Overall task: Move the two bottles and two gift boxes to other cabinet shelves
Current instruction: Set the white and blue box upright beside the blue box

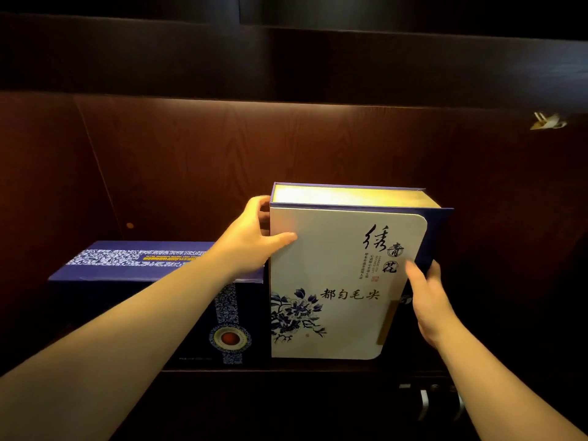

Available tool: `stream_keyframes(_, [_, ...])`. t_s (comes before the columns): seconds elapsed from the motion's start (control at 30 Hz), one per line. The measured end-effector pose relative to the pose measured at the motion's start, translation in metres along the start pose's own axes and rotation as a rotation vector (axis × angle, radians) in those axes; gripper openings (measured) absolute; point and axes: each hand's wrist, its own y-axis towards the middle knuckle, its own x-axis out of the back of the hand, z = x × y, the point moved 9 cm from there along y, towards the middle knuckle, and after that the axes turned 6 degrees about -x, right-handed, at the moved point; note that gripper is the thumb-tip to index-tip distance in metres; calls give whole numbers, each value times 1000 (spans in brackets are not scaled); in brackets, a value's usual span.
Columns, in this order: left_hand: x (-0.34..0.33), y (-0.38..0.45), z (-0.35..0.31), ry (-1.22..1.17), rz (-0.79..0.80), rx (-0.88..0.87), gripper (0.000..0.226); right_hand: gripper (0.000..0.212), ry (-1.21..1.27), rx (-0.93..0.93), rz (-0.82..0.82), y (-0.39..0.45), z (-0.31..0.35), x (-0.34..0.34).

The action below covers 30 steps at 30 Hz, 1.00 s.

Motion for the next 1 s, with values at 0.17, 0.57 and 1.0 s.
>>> stream_keyframes(0.17, [-2, 15, -5, -160, 93, 87, 117, 63, -19, -7, -7, 3, -5, 0])
stream_keyframes(0.57, [1, 19, -5, -147, 50, 77, 102, 33, -22, 11, 16, 5, -4, -2])
stream_keyframes(1.0, [0, 17, -2, -167, 57, 79, 105, 45, -13, -8, -13, 0, 0, -6])
